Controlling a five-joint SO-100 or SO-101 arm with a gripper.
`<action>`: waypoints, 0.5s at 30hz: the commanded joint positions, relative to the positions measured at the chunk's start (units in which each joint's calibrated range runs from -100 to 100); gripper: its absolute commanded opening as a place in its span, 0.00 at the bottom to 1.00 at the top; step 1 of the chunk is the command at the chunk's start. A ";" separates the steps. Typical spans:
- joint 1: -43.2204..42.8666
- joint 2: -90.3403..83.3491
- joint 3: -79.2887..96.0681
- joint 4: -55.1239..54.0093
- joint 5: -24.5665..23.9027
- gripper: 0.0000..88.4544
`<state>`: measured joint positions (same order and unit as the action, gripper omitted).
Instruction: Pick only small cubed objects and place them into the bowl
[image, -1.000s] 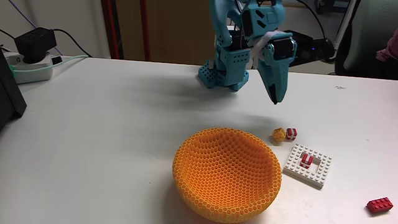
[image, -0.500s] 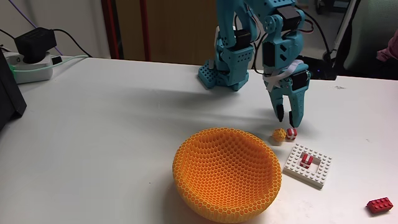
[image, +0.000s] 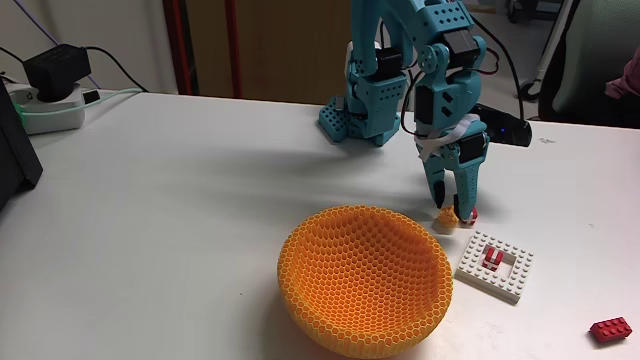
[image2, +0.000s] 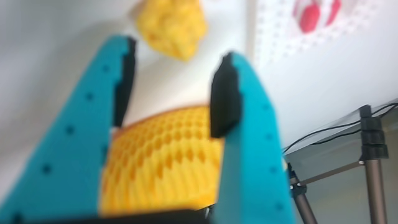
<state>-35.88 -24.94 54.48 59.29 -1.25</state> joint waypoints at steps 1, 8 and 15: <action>0.19 1.26 -0.03 -1.51 -0.05 0.23; -2.42 2.97 0.16 -3.60 -0.24 0.21; -3.36 5.72 0.45 -5.95 0.29 0.08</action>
<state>-38.78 -19.53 55.07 53.85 -1.20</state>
